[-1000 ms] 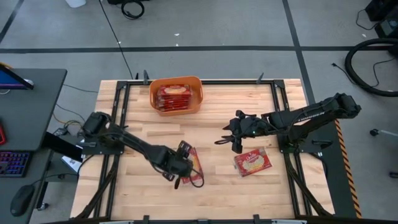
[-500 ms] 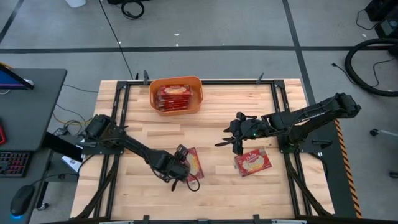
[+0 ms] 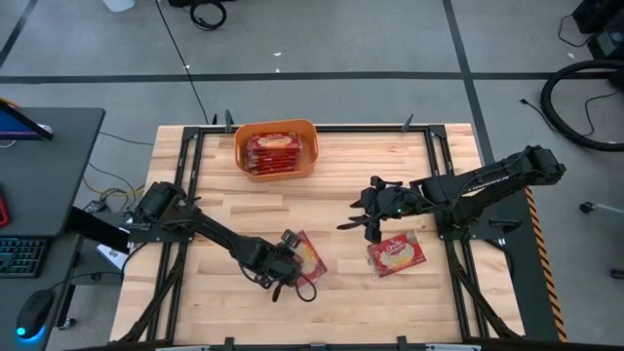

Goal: Sort popcorn bags into baskets
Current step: Put the red popcorn bag into the orange bin

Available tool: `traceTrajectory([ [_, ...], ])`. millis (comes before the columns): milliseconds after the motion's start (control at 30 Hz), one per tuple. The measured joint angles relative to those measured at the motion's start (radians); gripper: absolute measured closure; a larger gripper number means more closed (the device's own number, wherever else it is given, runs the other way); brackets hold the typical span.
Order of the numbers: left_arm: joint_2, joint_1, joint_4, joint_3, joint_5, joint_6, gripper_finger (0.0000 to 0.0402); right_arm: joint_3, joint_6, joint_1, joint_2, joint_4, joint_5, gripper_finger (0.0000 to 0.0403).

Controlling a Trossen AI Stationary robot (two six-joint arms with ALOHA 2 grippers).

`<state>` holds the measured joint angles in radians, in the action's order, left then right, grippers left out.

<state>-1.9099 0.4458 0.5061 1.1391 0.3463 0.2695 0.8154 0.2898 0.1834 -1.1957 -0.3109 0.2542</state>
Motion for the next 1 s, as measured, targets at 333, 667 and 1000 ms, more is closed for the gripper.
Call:
traceTrajectory([
  [333, 0.083, -0.090, 0.050, 0.061, -0.196, -0.162, 0.0374, 0.000, -0.057, 0.020, 0.000, 0.038, -0.061, 0.0221],
  [667, 0.174, -0.290, 0.196, 0.186, -0.353, -0.389, 0.0384, 0.000, -0.208, 0.067, -0.017, 0.113, -0.080, 0.0203],
  [1000, 0.221, -0.493, 0.621, 0.400, -0.106, -0.220, 0.0384, 0.000, -0.221, 0.053, 0.015, 0.101, 0.268, 0.0199],
])
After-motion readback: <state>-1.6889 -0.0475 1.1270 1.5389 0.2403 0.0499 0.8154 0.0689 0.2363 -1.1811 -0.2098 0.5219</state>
